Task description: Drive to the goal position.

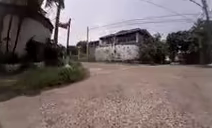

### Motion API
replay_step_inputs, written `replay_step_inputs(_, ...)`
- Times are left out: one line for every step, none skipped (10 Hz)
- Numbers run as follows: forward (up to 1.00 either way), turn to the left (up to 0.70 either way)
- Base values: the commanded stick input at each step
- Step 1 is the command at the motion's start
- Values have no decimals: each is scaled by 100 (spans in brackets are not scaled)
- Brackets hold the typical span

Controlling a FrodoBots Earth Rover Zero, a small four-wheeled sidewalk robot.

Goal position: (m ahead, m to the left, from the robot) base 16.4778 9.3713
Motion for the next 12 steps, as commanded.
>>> replay_step_inputs(100, 3)
replay_step_inputs(100, 3)
replay_step_inputs(100, 3)
replay_step_inputs(100, 3)
replay_step_inputs(100, 3)
replay_step_inputs(100, 3)
replay_step_inputs(100, 3)
replay_step_inputs(100, 3)
replay_step_inputs(100, 3)
replay_step_inputs(100, 3)
replay_step_inputs(100, 3)
replay_step_inputs(100, 3)
